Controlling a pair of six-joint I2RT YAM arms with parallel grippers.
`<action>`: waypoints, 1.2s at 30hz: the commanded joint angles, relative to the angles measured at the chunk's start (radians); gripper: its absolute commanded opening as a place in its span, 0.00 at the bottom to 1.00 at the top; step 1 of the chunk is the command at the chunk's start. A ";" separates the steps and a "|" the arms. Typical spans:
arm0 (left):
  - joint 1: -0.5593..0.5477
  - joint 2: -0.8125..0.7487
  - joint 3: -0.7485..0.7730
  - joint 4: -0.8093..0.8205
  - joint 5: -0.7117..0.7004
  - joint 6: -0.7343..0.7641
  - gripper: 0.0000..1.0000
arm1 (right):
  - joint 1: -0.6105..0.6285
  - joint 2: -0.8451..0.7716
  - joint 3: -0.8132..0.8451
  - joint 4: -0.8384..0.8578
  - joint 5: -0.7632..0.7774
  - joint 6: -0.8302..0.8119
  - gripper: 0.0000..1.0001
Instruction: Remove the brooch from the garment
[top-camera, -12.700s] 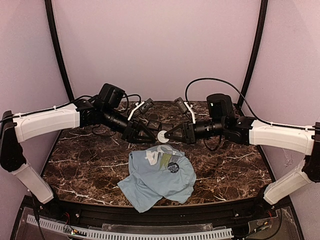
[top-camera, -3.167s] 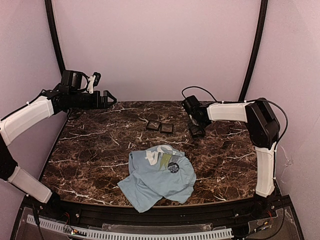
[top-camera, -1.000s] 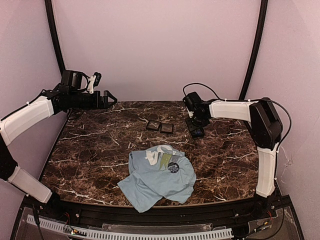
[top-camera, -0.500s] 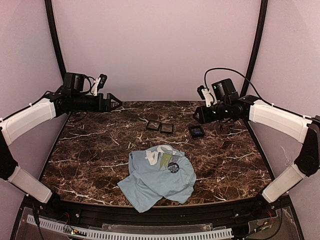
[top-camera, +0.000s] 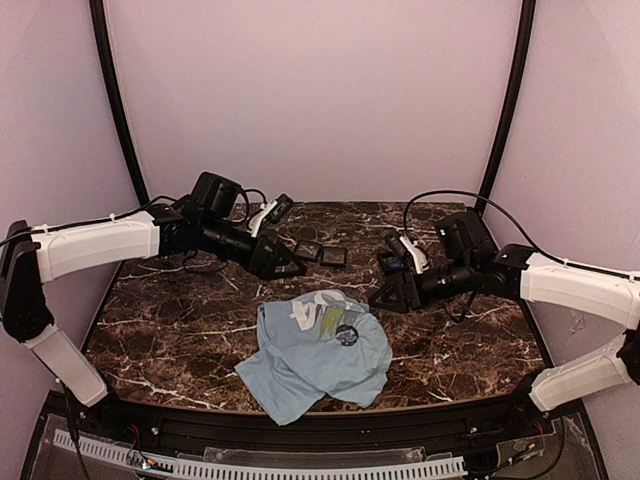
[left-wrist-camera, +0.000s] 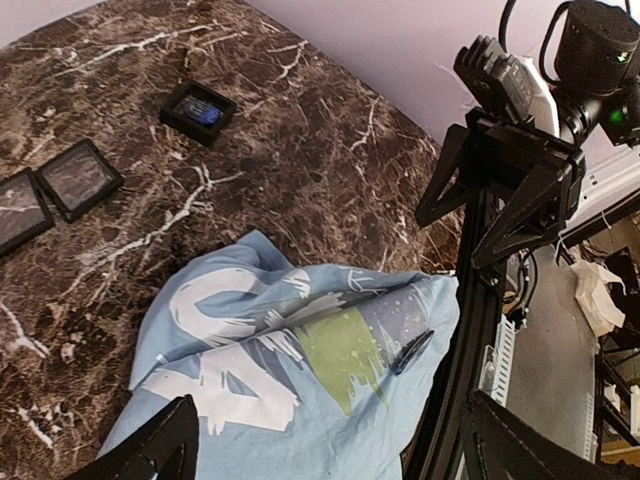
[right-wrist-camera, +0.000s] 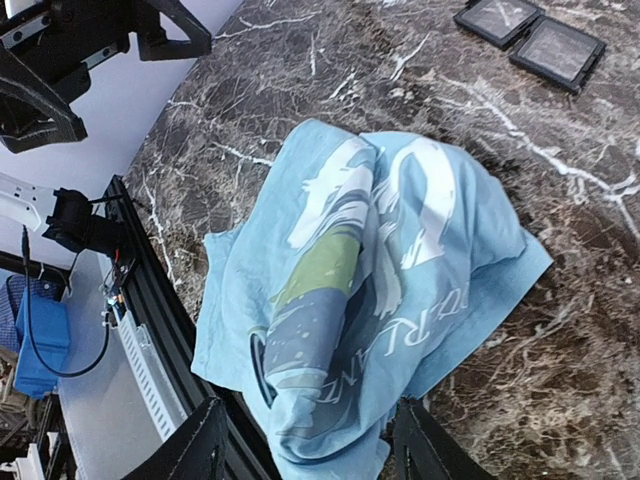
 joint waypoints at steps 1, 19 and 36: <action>-0.048 0.041 -0.017 0.017 0.060 0.016 0.92 | 0.035 0.023 -0.032 0.088 -0.061 0.061 0.56; -0.164 0.177 0.028 -0.080 -0.013 0.067 0.90 | 0.075 0.125 -0.015 0.072 0.021 0.046 0.15; -0.268 0.266 0.048 -0.130 -0.120 0.085 0.90 | 0.074 0.211 0.014 0.047 0.179 0.072 0.00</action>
